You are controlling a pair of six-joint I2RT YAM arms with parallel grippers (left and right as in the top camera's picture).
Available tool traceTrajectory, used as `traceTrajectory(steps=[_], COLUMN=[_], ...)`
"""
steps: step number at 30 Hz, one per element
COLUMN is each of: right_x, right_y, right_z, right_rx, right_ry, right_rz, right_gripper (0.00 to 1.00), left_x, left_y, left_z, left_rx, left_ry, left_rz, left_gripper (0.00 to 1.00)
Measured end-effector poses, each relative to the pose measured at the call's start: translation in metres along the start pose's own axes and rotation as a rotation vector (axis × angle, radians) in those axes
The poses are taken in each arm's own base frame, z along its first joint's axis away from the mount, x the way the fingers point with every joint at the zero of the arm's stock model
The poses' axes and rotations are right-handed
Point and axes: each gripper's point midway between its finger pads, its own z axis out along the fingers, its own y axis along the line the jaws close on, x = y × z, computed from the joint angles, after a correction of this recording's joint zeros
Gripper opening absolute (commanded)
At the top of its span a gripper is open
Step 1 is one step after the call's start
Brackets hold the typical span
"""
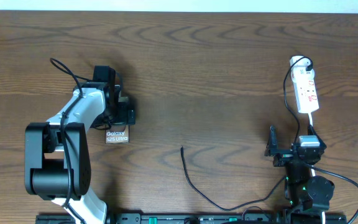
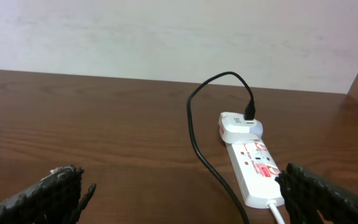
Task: Plug charger to phone and switch on socket
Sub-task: 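Lower the left gripper and close it on the phone's long edges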
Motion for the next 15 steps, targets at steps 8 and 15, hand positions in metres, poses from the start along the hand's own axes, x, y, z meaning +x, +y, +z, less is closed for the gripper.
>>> traceTrajectory(steps=[8, 15], right_x=[0.0000, 0.0000], right_y=[0.0000, 0.0000], right_z=[0.0000, 0.0000], right_rx=[0.000, 0.000], right_ry=[0.000, 0.000], right_rz=[0.000, 0.000], right_gripper=[0.99, 0.99], left_x=[0.0000, -0.0007], left_y=[0.0000, 0.0004], left_z=[0.0000, 0.0000], left_rx=[0.000, -0.002], left_ry=[0.000, -0.003], left_rz=[0.000, 0.001], left_gripper=[1.00, 0.86])
